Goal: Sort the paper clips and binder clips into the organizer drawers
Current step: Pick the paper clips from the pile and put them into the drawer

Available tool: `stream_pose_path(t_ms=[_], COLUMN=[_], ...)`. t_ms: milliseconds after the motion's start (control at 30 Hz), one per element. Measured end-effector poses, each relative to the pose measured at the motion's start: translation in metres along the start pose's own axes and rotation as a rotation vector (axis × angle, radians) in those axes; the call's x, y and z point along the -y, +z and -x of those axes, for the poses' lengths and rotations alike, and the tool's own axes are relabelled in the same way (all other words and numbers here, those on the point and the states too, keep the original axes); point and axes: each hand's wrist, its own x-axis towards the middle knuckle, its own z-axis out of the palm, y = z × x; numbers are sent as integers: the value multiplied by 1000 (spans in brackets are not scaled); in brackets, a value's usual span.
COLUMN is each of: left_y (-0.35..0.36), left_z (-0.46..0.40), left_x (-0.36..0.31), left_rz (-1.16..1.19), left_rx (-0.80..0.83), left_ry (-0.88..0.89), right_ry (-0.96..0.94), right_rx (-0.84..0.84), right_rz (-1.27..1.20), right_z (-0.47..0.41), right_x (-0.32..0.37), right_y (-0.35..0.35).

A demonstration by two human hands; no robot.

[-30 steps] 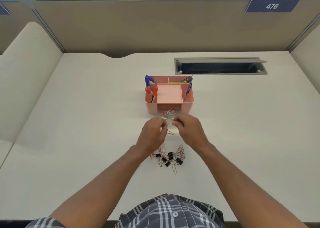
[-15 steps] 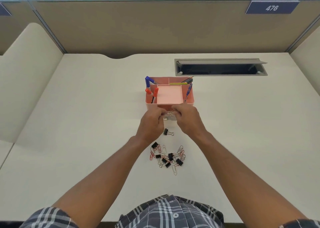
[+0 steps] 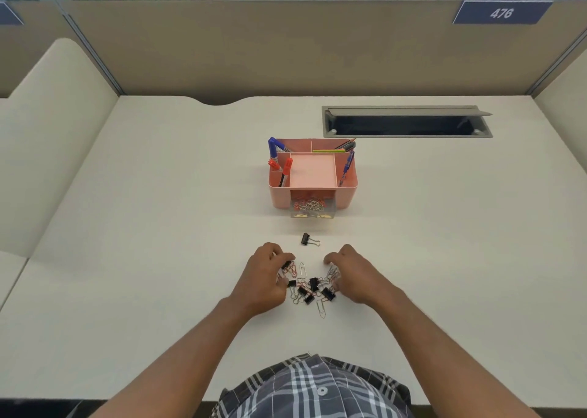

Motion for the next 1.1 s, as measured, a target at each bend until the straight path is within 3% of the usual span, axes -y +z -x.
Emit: stream_pose_path(t_ms=[267,567,833,1100], left_y=[16,15,13,15], left_z=[-15,-21,-34,-52], left_x=[-12,-7,-19,-37], left_rz=[-75,-73,-143,-349], left_rx=[-60,-42,2,53], left_ry=[28,28,-73,-193], right_ry=[-48,-32,28,40], right_rx=[-197,-216,-317,-287], right_rz=[-41,-100,-282,-137], right_z=[-14,-19,-22,-24], right_x=[9,-1,-1,3], right_y=[9,0,-10,2])
